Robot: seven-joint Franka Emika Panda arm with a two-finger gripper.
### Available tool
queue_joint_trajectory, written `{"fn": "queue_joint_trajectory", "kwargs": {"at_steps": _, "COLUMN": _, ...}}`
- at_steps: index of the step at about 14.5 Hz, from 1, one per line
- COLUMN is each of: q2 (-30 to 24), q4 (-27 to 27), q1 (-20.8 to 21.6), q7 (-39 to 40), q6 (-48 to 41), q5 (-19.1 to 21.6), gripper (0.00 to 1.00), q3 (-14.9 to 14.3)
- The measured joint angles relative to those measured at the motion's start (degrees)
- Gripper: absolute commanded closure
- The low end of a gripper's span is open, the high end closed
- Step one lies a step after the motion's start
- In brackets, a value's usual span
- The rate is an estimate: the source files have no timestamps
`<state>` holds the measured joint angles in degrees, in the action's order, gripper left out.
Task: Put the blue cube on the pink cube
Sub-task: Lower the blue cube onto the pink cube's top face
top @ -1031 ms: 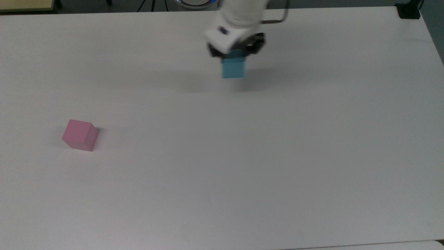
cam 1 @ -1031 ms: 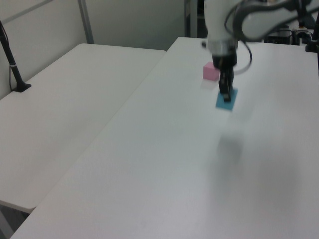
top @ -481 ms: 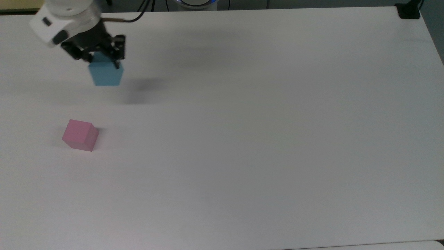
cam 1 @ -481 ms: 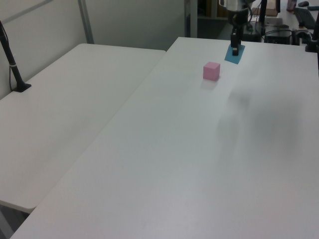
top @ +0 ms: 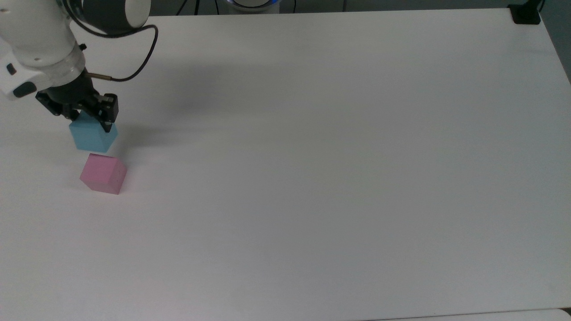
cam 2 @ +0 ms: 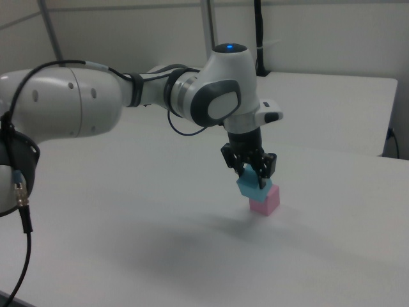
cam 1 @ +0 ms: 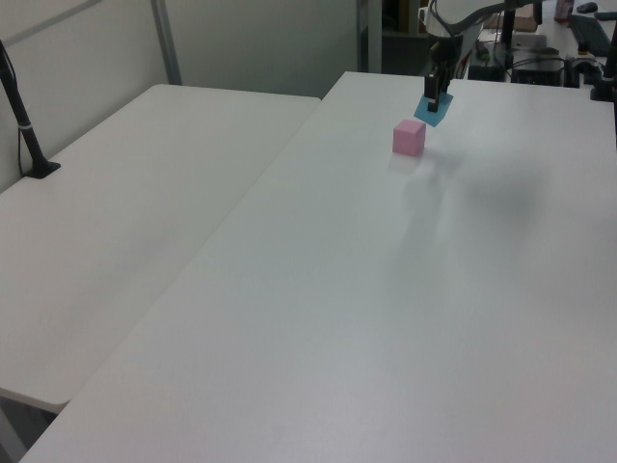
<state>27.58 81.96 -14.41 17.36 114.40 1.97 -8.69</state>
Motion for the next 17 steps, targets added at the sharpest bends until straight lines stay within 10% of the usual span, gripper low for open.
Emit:
{"fn": "queue_joint_trajectory", "kwargs": {"at_steps": 11, "q2": 3.65, "q4": -3.1, "q1": 0.49, "q7": -3.9, "q6": 4.45, "q5": 1.51, "gripper": 0.78, "q3": -0.14}}
{"fn": "queue_joint_trajectory", "kwargs": {"at_steps": 13, "q2": 4.25, "q4": -3.16, "q1": 0.51, "q7": -4.12, "q6": 5.7, "q5": 1.51, "gripper": 0.57, "q3": -0.14}}
{"fn": "queue_joint_trajectory", "kwargs": {"at_steps": 15, "q2": 4.63, "q4": -3.22, "q1": 0.56, "q7": -4.25, "q6": 5.92, "q5": 1.51, "gripper": 0.0, "q3": -0.14}}
{"fn": "queue_joint_trajectory", "kwargs": {"at_steps": 17, "q2": 4.74, "q4": -3.34, "q1": 0.59, "q7": -4.92, "q6": 5.97, "q5": 1.51, "gripper": 0.0, "q3": -0.14}}
